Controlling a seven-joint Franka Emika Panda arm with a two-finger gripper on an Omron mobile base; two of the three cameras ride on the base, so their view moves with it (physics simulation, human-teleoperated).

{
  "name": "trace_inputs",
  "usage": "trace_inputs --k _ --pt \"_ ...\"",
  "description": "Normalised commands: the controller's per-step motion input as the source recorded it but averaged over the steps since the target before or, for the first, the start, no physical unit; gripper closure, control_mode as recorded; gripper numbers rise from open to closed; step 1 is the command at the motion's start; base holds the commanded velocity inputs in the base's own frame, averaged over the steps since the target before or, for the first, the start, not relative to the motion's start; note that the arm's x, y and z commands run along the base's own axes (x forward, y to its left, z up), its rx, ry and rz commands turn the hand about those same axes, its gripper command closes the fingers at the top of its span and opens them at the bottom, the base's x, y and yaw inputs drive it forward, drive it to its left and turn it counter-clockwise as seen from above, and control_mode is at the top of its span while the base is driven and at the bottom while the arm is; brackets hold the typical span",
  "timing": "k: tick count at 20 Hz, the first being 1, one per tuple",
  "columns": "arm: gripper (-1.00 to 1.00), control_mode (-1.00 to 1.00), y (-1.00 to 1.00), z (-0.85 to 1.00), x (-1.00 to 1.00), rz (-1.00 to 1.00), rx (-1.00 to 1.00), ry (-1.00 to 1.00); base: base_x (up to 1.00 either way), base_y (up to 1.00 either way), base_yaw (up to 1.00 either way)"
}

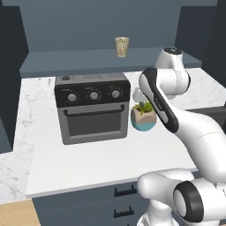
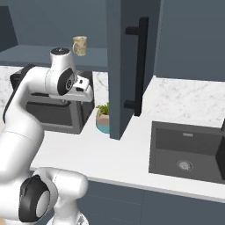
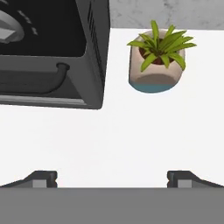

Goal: Gather all objects into one cabinet and sort the glasses and bowls to opposite sides.

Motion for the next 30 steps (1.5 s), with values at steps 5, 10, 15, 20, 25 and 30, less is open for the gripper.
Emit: trace_inputs --k 5,10,15,20,25,30 --pt "-1.00 1.00 0.00 0.00 0.00 0.00 0.00 0.00 0.65 0.15 -0.05" --pt "-1.00 1.00 0.00 0.00 0.00 0.00 0.00 0.00 0.01 0.00 0.00" --pt "-1.00 1.00 0.00 0.00 0.00 0.00 0.00 0.00 0.00 0.00 0.00" --pt "-1.00 1.00 0.00 0.00 0.00 0.00 0.00 0.00 -0.04 0.00 0.00" --pt "-1.00 -1.00 0.00 0.30 -0.14 0.00 0.00 -0.17 -0.03 0.00 0.00" --pt "-1.00 -1.00 0.00 0.51 -0.19 0.00 0.00 -0.24 0.00 0.00 0.00"
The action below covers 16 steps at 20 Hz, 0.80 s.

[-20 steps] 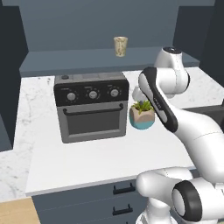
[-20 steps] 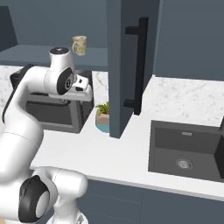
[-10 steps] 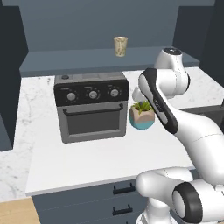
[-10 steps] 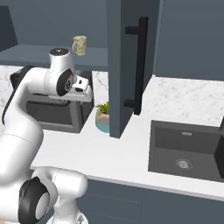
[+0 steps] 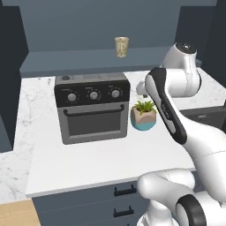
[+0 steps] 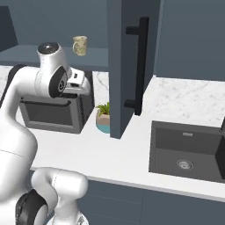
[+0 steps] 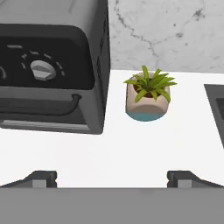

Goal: Gather all objects into one cabinet and sort the glasses and bowls to opposite sides.

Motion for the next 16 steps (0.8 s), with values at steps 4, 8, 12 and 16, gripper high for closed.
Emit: trace_inputs --k 4,8,12,16 --pt "-1.00 -1.00 0.06 0.65 -0.17 0.00 0.00 -0.27 0.00 0.00 0.00" --pt "-1.00 -1.00 0.11 0.65 -0.08 0.00 0.00 -0.26 0.00 0.00 0.00" --pt "-1.00 -1.00 0.11 0.56 0.00 -0.02 0.00 -0.21 0.00 0.00 0.00" --pt "-1.00 -1.00 0.03 0.54 0.00 -0.02 0.00 -0.18 0.00 0.00 0.00"
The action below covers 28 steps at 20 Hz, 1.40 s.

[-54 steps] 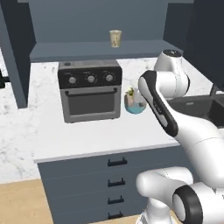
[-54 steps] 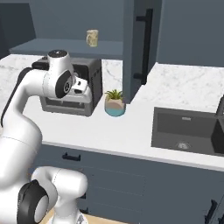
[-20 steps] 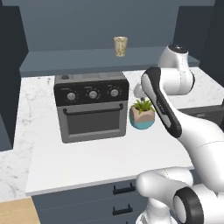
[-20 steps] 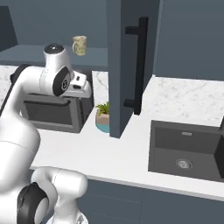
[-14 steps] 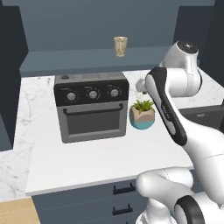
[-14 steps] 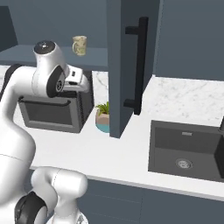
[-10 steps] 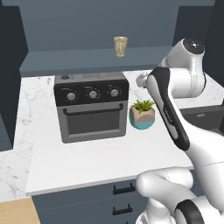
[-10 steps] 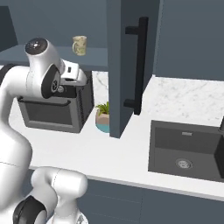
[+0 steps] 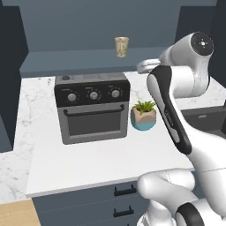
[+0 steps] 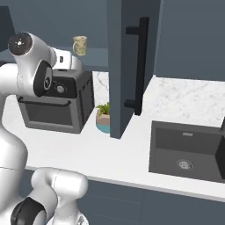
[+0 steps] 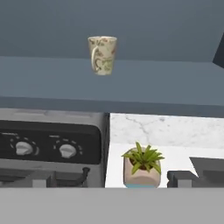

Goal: Gather all objects into one cabinet and sort the glasses and bowls to opposite sides.

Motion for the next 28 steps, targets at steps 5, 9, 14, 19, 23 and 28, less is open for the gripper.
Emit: trace_inputs --k 5,9,14,19,23,28 --pt "-1.00 -1.00 0.19 0.51 0.00 -0.03 0.00 -0.16 0.00 0.00 0.00" --pt "-1.00 -1.00 0.30 0.48 0.00 -0.01 0.00 -0.10 0.00 0.00 0.00" --pt "-1.00 -1.00 0.32 0.39 0.01 -0.01 0.00 -0.07 0.00 0.00 0.00" --pt "-1.00 -1.00 0.33 0.24 0.06 -0.02 0.00 -0.04 0.00 0.00 0.00" --pt "-1.00 -1.00 0.15 0.02 0.05 -0.01 0.00 0.00 0.00 0.00 0.00" --pt "-1.00 -1.00 0.00 -0.03 0.00 0.00 0.00 0.00 0.00 0.00 0.00"
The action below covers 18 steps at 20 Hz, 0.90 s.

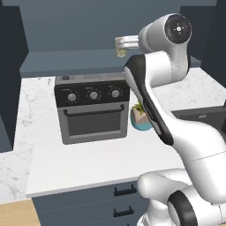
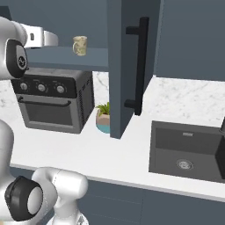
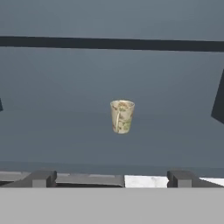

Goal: Gather all objects into one cabinet and sort the glasses and bowls to opposite sides.

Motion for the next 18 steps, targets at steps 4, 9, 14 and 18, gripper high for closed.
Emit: trace_inputs --k 4,9,14,18 --pt "-1.00 -1.00 0.00 -0.36 0.00 0.00 0.00 0.00 0.00 0.00 0.00" --pt "-1.00 -1.00 0.00 -0.27 0.00 0.00 0.00 0.00 0.00 0.00 0.00" --pt "-1.00 -1.00 0.00 -0.03 0.04 0.00 0.00 0.00 0.00 0.00 0.00" --pt "-1.00 -1.00 0.00 0.00 0.14 0.00 0.00 0.00 0.00 0.00 0.00"
